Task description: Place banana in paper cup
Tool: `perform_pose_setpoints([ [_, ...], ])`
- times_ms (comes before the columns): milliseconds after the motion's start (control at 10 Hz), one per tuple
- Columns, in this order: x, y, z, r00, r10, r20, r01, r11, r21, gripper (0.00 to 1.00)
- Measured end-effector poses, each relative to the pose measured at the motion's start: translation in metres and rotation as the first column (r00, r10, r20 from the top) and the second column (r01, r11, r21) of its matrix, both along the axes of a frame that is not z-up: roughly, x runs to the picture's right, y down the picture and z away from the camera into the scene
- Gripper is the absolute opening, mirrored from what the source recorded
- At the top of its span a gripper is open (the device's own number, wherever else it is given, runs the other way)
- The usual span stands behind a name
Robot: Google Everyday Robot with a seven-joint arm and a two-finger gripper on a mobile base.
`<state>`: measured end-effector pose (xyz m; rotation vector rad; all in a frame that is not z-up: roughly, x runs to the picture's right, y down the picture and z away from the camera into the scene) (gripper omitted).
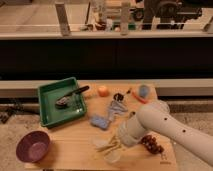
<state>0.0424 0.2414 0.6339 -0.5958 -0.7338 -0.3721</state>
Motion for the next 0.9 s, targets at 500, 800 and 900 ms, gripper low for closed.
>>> perform_pose_setpoints([
  [500, -0.0012, 0.0023, 0.0061, 1.0, 0.01, 0.004, -0.01, 0.9999, -0.013, 0.8],
  [800, 0.0009, 0.003, 0.0057, 1.0, 0.023, -0.002, -0.023, 0.9997, -0.007, 0.8],
  [900, 0.0019, 0.0032, 0.005, 1.0, 0.026, -0.004, -0.026, 0.9996, -0.004, 0.8],
])
